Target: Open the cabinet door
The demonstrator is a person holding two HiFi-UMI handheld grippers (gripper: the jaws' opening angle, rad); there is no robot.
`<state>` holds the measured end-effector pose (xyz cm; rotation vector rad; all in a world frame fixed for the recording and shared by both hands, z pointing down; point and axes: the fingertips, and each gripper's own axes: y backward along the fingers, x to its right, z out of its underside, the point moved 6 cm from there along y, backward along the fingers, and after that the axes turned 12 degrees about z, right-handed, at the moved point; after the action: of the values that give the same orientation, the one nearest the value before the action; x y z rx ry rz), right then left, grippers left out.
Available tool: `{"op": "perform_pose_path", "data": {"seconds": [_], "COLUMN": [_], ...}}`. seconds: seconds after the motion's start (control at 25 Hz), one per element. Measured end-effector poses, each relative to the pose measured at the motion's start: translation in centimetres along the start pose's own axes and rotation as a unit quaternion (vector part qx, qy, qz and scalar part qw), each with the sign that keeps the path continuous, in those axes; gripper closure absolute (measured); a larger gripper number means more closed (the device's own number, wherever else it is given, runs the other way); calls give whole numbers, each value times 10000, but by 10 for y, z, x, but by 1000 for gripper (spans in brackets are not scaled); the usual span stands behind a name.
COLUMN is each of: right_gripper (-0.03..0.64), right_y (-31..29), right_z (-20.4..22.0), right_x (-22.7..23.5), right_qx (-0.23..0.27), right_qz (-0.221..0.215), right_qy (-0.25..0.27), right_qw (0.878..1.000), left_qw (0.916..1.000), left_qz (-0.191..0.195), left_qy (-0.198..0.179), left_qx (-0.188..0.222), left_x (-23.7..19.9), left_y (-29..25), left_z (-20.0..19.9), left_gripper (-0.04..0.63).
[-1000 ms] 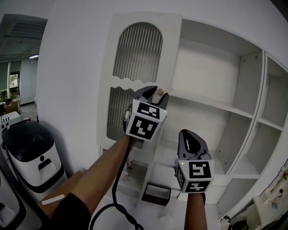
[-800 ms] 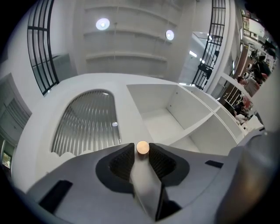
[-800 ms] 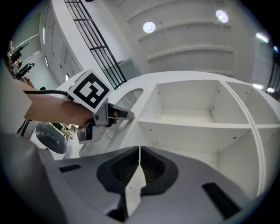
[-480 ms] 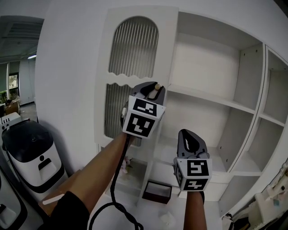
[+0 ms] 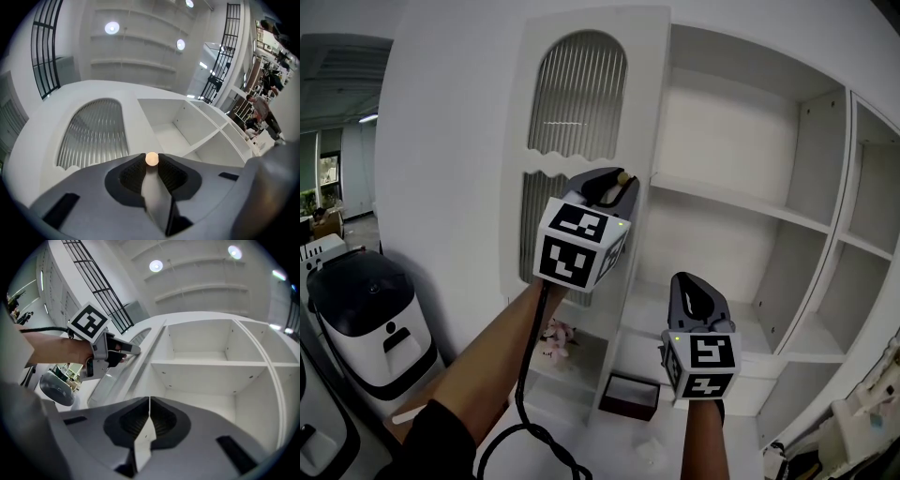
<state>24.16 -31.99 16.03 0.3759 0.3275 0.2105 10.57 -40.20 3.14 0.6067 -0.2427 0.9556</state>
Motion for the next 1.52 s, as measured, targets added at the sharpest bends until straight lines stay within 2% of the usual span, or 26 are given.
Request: {"op": "perform_pose_path", "data": {"seconds": [0.24,0.52,0.68,0.96,1.52], "right_gripper": [595,595,595,595,595], "right_y": [16,29,32,33,37], "right_z": [-3,-10,-11,-18,-31], "right_x": [-9,-22,-29,-48,-90], "right_qx": [2,23,12,43,67], "right_qz": [-32,-134,-180,-323,-579], "right_qy": [-53,-132,-166,-153,-134], "right_qw": [10000,9998,9997,9994,9982], "left_qw": [9996,9982,9977,9956,9940], "left_qz": [100,304,409,585,640], "left_qy": [-167,209,100,188,23], "left_qx": [191,464,526,705,892], "left_x": [3,1,-2,-7,-26], "left_y": [39,70,88,114,173], "left_z": [-19,-32,-40,-50,-66], "left_gripper": [514,520,520,520,517]}}
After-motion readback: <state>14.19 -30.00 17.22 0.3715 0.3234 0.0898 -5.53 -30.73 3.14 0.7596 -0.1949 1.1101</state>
